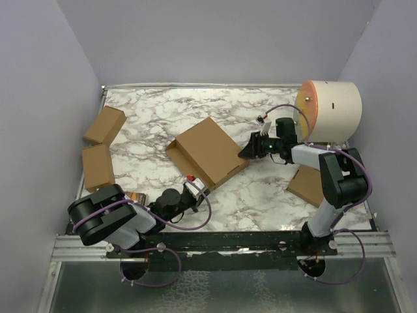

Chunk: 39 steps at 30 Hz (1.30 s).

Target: Fold the paper box

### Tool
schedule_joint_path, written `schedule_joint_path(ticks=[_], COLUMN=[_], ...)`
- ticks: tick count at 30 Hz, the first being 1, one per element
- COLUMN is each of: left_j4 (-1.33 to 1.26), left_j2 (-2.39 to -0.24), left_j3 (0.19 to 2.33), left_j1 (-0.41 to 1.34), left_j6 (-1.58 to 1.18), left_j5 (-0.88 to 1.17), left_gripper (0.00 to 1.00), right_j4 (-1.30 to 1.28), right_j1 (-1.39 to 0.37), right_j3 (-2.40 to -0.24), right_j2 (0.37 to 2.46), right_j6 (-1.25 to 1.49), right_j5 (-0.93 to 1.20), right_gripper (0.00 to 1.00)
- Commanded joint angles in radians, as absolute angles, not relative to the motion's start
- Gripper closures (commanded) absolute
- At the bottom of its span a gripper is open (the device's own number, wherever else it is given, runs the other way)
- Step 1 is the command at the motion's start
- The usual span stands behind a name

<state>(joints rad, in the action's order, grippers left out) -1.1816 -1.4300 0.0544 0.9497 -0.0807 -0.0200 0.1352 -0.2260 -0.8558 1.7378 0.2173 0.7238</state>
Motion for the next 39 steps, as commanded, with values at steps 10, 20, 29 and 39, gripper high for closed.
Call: schedule_joint_path(ticks=[10,20,29,39], left_j4=[-1.156,-1.050,-1.098,-1.130], left_j2=[-1.436,-1.394,-1.395,-1.411], left_j3=[0.075,0.114,0.070,0.062], left_j1=[0.948,0.940,0.934,0.933], left_j6=[-0.121,-0.148,-0.165,-0.170], left_j5=[0.006,-0.002,-0.017,-0.010], left_gripper=[1.00,1.00,1.00,1.00], right_j4=[0.092,0.092,0.086,0.086], right_j1=[-0.222,-0.224,-0.224,-0.225], right_j3=[-0.850,-0.850,-0.850,-0.852], right_j2=[1.789,1.790,1.793,1.795], right_j6=[0.169,0.169,0.164,0.164], right_j5=[0.622,0.624,0.608,0.608], right_gripper=[0.57,0.58,0.58,0.58])
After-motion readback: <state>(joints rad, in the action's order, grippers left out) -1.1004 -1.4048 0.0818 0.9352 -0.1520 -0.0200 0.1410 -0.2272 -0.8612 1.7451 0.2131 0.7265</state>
